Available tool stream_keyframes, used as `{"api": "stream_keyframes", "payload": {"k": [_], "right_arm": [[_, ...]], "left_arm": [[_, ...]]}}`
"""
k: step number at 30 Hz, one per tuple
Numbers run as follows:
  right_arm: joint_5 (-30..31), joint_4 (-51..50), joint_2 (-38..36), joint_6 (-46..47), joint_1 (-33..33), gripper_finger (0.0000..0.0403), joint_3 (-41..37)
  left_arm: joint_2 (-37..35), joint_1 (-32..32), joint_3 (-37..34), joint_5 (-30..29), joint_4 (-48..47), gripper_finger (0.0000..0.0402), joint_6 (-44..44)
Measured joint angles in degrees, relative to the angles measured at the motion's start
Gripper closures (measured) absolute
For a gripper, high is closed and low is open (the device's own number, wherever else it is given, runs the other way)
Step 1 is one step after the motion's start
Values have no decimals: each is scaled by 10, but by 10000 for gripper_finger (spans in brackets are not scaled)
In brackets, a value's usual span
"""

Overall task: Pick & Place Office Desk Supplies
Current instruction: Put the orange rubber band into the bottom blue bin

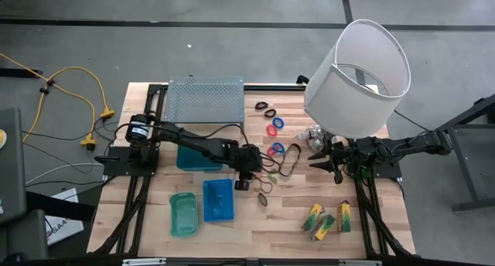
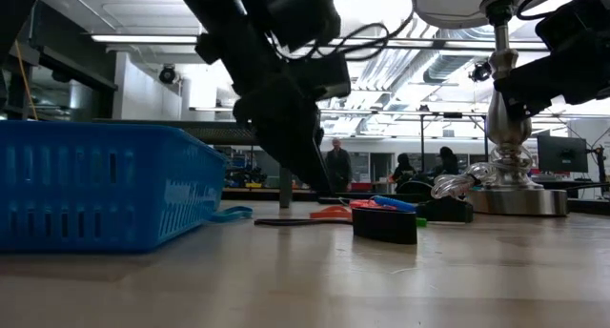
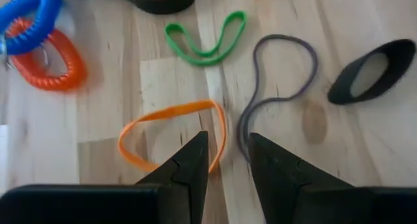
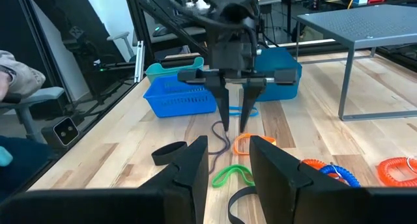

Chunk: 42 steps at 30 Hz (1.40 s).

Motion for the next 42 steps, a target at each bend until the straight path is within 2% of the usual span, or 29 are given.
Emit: {"api": "stream_keyframes", "payload": {"k": [15, 38, 42], "right_arm": [[0, 0, 0, 0, 0, 302, 0], [0, 0, 0, 0, 0, 302, 0], [0, 0, 0, 0, 0, 302, 0]], "left_arm": [[33, 0, 0, -1, 23, 297, -11], [34, 2, 0, 3, 28, 298, -11], [34, 6, 0, 22, 28, 298, -13]]}}
